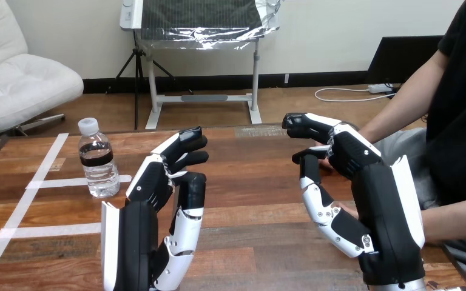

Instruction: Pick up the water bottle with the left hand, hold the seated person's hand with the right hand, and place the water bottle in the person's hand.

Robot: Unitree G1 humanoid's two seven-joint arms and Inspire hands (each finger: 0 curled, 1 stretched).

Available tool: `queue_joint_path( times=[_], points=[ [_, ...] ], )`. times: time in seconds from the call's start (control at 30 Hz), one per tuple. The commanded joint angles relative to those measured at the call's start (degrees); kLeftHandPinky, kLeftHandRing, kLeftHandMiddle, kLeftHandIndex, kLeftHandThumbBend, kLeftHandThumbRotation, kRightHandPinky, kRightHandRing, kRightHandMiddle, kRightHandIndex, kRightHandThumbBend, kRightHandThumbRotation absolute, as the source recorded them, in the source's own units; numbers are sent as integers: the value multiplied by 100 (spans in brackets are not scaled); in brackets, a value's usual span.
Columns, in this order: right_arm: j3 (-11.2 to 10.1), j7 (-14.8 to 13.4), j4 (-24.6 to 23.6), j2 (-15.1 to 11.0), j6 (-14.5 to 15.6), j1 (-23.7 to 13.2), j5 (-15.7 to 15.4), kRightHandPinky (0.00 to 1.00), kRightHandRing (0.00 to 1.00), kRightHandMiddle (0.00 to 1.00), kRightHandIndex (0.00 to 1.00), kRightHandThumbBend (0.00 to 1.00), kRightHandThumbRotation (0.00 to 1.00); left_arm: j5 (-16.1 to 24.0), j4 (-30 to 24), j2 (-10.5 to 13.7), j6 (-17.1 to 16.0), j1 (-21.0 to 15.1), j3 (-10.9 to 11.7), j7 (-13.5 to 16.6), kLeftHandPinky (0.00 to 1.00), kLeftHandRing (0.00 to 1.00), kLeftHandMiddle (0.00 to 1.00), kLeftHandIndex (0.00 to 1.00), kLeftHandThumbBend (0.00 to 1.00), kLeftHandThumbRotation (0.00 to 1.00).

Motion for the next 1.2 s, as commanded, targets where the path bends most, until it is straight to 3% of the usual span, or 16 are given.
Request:
queue_joint_path(
  times=[0.0,0.2,0.37,0.57,0.9,1.0,1.17],
  points=[
    [-64,-9,-123,60,6,-241,-10,57,74,77,71,5,0,99,-358,-508,36,-48,88,17,61,72,76,76,32,77],
    [-75,-13,-127,55,9,-242,-32,57,74,77,71,4,0,299,-510,-536,129,-41,279,147,65,75,79,78,32,73],
    [-71,8,-110,49,0,-247,23,57,74,77,70,5,0,764,-660,-633,318,-89,631,518,70,78,82,81,33,58],
    [-69,12,-112,55,31,-258,25,57,74,77,70,5,0,1000,-766,-612,645,-212,896,747,74,82,85,84,37,44],
    [-58,39,-78,57,41,-287,101,57,74,77,70,5,0,857,-816,-442,1174,-417,1163,638,87,90,92,92,55,28],
    [-65,27,-56,58,27,-301,77,57,74,77,70,4,0,847,-818,-412,1488,-486,1270,554,93,94,95,95,64,27],
    [-71,21,-39,59,12,-316,56,58,74,77,70,4,0,868,-735,-390,1693,-613,1380,552,97,97,98,98,72,26]
  ],
)
